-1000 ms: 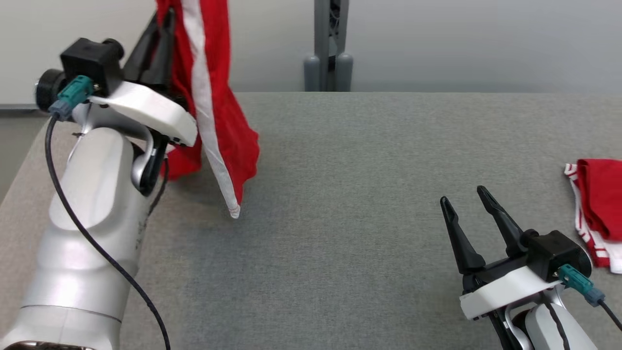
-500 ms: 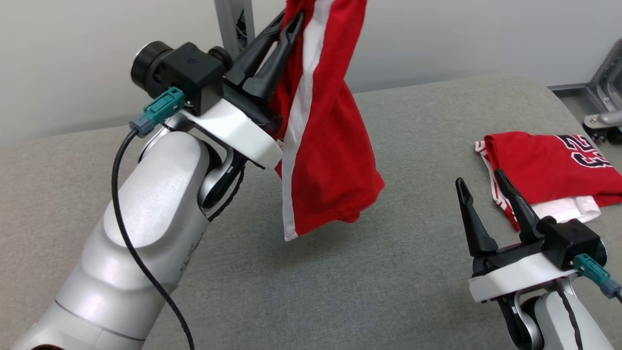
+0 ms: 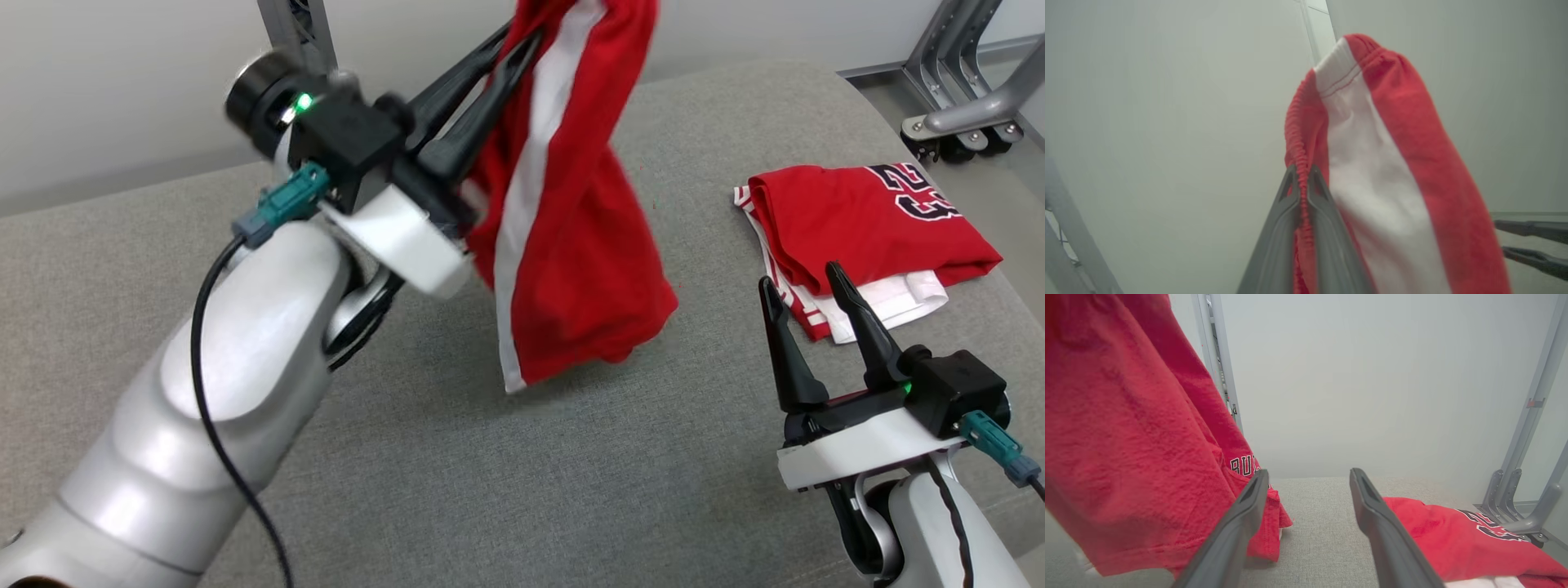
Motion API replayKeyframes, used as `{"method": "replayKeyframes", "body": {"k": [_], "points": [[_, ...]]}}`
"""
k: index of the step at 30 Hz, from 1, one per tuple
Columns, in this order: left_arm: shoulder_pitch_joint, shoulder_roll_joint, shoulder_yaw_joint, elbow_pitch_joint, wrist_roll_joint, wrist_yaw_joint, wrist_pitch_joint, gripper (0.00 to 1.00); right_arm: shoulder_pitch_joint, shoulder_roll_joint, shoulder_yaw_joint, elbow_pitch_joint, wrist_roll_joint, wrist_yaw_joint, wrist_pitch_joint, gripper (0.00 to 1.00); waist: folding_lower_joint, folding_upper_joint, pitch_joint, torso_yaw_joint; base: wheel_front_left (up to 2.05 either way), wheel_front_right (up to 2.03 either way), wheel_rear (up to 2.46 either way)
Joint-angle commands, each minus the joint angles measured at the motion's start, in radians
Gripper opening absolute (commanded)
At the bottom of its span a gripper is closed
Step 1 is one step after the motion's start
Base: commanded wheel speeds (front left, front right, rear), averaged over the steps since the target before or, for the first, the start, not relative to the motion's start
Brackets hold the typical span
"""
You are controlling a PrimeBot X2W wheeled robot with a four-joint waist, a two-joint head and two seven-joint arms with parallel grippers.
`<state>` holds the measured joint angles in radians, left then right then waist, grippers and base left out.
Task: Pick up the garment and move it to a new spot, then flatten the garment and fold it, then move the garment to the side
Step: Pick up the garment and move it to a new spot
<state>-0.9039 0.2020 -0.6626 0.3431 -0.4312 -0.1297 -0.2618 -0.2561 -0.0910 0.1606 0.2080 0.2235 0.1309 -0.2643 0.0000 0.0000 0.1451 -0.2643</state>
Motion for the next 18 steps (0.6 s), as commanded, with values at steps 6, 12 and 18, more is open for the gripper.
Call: {"method": "replayKeyframes", "body": {"k": [6,12,18], "points": [[0.07,0.17,-0.124,0.076,0.064,-0.001,-0.002,0.0,-0.019,-0.002,0.006,0.014,-0.006,0.0,0.0,1.0,0.0,0.0,0.029,0.026,0.0,0.0,0.0],[0.098,0.27,-0.208,0.174,0.108,-0.001,-0.003,0.0,-0.034,-0.015,0.022,0.024,-0.005,0.0,0.0,1.0,0.0,0.0,0.046,0.073,0.0,0.0,0.0],[0.118,0.281,-0.162,0.309,0.141,0.0,-0.003,0.0,-0.05,-0.023,0.052,0.033,-0.011,0.0,0.0,1.0,0.0,0.0,0.063,0.108,0.0,0.0,0.0]]}}
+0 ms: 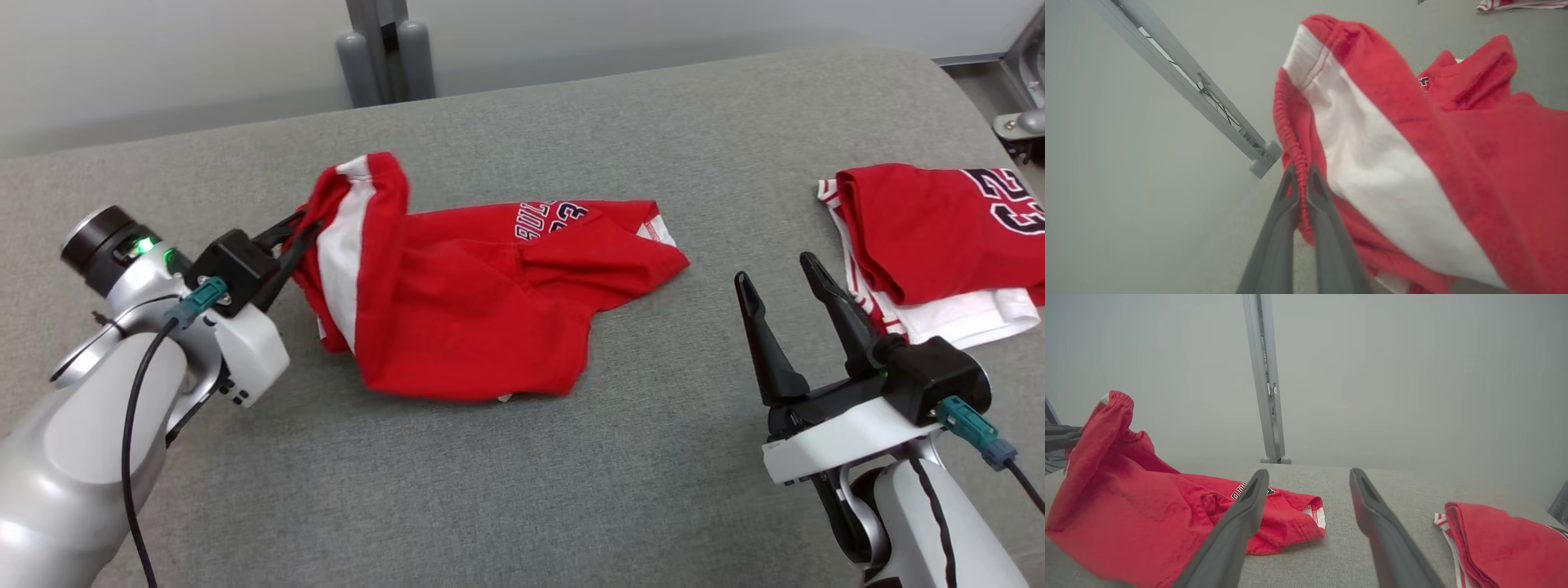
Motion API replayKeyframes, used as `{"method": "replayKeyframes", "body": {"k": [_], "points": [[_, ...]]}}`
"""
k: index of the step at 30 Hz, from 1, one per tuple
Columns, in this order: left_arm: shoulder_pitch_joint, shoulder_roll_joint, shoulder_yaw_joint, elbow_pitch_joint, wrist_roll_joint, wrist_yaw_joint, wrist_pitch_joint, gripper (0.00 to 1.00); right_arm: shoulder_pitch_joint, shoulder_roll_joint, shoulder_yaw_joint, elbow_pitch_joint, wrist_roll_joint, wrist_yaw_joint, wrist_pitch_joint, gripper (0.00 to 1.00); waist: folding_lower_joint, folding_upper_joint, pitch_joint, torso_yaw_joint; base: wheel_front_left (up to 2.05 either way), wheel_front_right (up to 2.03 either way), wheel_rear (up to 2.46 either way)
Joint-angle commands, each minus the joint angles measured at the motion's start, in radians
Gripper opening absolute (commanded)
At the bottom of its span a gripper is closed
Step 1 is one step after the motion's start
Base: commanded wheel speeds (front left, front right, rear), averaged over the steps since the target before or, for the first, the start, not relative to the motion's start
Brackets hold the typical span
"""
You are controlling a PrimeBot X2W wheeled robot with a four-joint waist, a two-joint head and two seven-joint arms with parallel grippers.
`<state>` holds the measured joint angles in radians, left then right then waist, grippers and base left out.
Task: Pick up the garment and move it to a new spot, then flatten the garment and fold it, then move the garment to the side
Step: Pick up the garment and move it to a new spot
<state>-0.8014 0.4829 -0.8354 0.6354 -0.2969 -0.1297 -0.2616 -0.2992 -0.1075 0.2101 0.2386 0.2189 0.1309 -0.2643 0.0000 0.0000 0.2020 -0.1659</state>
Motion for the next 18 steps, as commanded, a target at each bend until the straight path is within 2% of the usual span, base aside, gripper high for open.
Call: {"method": "replayKeyframes", "body": {"k": [1,2,3,4,7,11,18], "points": [[0.018,-0.002,0.02,0.04,0.011,0.002,-0.003,0.0,-0.009,-0.006,0.008,0.003,-0.009,0.0,0.0,1.0,0.0,0.0,0.008,0.013,0.0,0.0,0.0],[0.021,-0.006,0.034,0.067,0.01,0.009,-0.003,0.4,-0.012,-0.008,0.01,0.005,-0.011,0.0,0.0,1.0,0.0,0.0,0.01,0.017,0.0,0.0,0.0],[0.021,-0.006,0.034,0.067,0.01,0.009,-0.003,0.4,-0.012,-0.008,0.01,0.005,-0.011,0.0,0.0,1.0,0.0,0.0,0.01,0.017,0.0,0.0,0.0],[0.025,-0.011,0.046,0.1,0.005,0.014,-0.003,1.0,-0.013,-0.01,0.013,0.007,-0.012,0.0,0.0,1.0,0.0,0.0,0.011,0.02,0.0,0.0,0.0],[0.024,-0.033,0.062,0.194,0.003,0.016,-0.003,1.0,-0.014,-0.014,0.018,0.015,-0.009,0.0,0.0,1.0,0.0,0.0,0.01,0.029,0.0,0.0,0.0],[0.003,-0.058,0.1,0.276,-0.012,0.04,-0.003,1.0,-0.013,-0.019,0.017,0.022,-0.009,0.0,0.0,1.0,0.0,0.0,0.003,0.045,0.0,0.0,0.0],[0.003,-0.081,0.211,0.273,-0.043,0.118,-0.003,1.0,-0.004,-0.023,0.014,0.028,-0.012,0.0,0.0,1.0,0.0,0.0,-0.034,0.076,0.0,0.0,0.0]]}}
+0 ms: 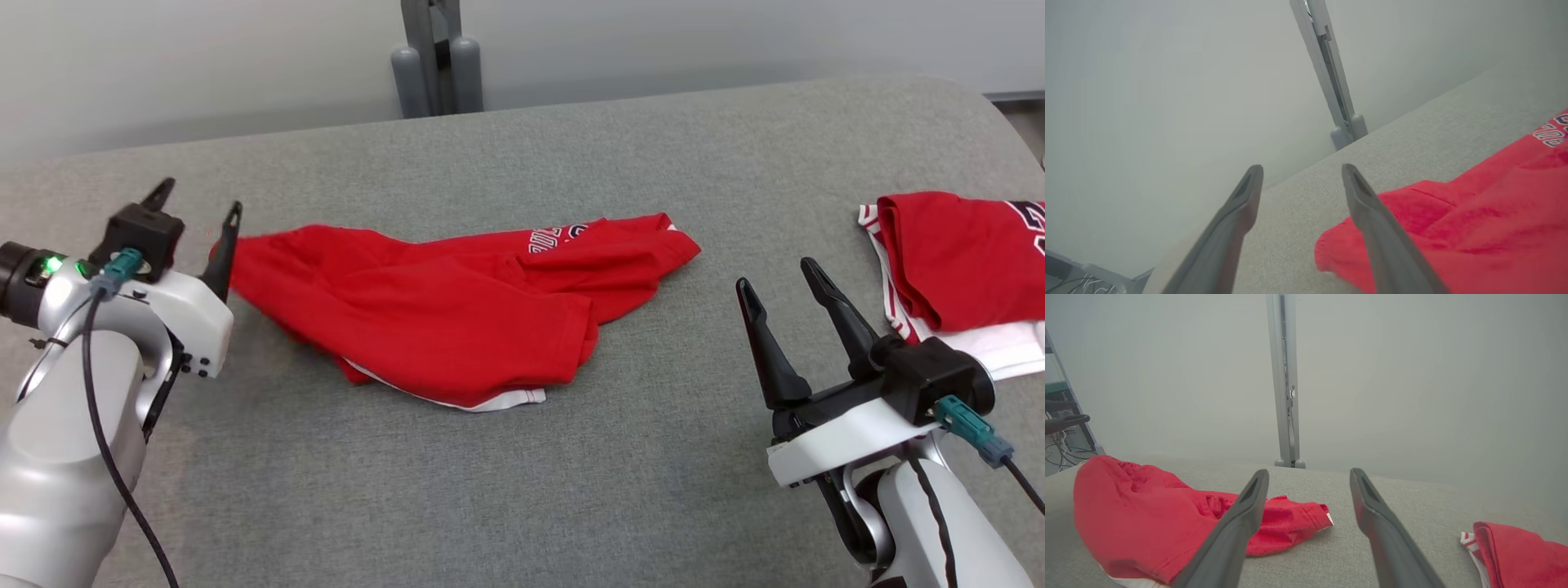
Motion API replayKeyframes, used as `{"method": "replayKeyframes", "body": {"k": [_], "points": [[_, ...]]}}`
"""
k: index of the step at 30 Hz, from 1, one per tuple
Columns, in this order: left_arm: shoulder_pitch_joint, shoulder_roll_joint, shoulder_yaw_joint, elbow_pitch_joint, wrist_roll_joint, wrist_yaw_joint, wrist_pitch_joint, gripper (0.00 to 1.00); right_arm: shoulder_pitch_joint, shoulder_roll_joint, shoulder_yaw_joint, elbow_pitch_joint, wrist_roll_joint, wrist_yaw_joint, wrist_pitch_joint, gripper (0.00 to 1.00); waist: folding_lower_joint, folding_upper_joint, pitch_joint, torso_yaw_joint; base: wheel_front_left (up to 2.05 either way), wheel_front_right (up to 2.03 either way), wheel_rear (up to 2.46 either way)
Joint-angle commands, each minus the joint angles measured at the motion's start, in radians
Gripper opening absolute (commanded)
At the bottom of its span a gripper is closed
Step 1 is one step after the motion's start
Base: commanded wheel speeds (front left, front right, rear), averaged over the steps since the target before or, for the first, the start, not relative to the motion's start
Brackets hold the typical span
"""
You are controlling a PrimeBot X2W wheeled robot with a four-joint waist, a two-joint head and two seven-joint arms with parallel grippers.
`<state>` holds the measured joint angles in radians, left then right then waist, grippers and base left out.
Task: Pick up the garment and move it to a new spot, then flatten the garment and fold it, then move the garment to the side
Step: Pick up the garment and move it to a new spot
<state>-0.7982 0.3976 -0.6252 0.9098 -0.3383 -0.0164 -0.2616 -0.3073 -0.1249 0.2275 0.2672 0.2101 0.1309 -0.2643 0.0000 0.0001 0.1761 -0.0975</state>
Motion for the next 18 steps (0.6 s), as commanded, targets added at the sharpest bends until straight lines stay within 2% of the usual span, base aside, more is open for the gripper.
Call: {"method": "replayKeyframes", "body": {"k": [1,5,10,11,18], "points": [[0.008,0.003,0.021,-0.013,-0.007,0.016,-0.003,1.0,0.008,-0.008,-0.004,-0.002,-0.003,0.0,0.0,1.0,0.0,-0.0001,-0.015,0.013,0.0,0.0,0.0],[0.04,0.0,0.101,-0.101,-0.007,0.057,-0.003,1.0,0.017,-0.015,-0.009,-0.017,-0.002,0.0,0.0,1.0,0.0,-0.0001,-0.04,0.036,0.0,0.0,0.0],[0.14,-0.019,0.221,-0.295,0.018,0.096,-0.003,1.0,0.042,-0.02,-0.012,-0.042,-0.006,0.0,0.0,1.0,0.0,-0.0001,-0.073,0.061,0.0,0.0,0.0],[0.198,-0.036,0.284,-0.393,0.029,0.115,-0.003,1.0,0.056,-0.023,-0.016,-0.05,-0.007,0.0,0.0,1.0,0.0,-0.0001,-0.085,0.07,0.0,0.0,0.0],[0.445,-0.155,0.5,-0.681,0.096,0.151,-0.002,1.0,0.106,-0.026,-0.029,-0.069,-0.007,0.0,0.0,1.0,0.0,-0.0001,-0.112,0.092,0.0,0.0,0.0]]}}
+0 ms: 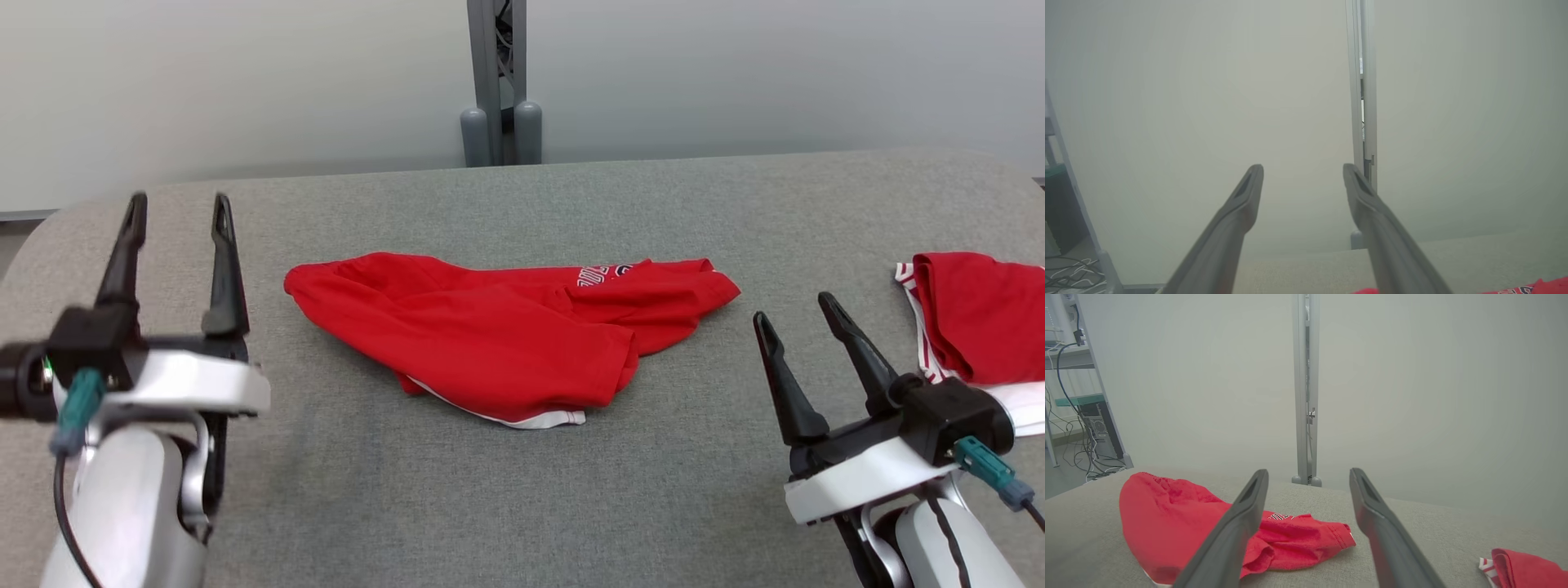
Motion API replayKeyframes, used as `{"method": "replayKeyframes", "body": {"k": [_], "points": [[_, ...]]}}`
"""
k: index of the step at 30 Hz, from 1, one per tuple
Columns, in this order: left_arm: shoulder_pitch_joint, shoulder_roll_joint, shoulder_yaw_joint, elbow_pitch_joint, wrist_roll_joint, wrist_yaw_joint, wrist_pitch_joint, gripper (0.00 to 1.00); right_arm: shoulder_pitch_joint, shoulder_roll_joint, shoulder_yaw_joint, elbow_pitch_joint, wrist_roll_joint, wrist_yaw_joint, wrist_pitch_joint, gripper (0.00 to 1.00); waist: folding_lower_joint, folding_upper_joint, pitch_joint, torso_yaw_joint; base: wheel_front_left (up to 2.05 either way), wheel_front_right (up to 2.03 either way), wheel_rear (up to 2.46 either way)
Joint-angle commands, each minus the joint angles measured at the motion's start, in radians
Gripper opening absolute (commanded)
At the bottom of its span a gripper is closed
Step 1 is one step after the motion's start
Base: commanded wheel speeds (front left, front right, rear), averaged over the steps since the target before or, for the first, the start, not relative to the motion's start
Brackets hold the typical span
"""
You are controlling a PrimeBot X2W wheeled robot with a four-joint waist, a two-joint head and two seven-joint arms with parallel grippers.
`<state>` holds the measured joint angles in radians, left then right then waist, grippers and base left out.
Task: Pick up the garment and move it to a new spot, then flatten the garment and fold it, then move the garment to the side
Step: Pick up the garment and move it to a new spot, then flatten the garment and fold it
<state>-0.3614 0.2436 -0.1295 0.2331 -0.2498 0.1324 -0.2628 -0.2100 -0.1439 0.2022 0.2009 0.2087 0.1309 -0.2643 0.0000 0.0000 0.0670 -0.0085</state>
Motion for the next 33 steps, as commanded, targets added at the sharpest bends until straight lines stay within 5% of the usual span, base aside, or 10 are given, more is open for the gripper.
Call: {"method": "replayKeyframes", "body": {"k": [1,10,33], "points": [[0.043,-0.022,0.033,-0.035,0.02,0.007,-0.001,1.0,0.016,-0.007,-0.002,-0.003,-0.004,0.0,0.0,1.0,0.0,0.0,-0.006,0.006,0.0,0.0,0.0],[0.278,-0.167,0.155,-0.159,0.136,-0.02,-0.001,1.0,0.066,0.0,-0.008,0.004,0.001,0.0,0.0,1.0,0.0,0.0,-0.026,0.026,0.0,0.0,0.0],[0.319,-0.19,0.08,-0.013,0.168,-0.117,-0.001,1.0,0.064,0.015,-0.03,0.023,-0.018,0.0,0.0,1.0,0.0,0.0,-0.032,0.037,0.0,0.0,0.0]]}}
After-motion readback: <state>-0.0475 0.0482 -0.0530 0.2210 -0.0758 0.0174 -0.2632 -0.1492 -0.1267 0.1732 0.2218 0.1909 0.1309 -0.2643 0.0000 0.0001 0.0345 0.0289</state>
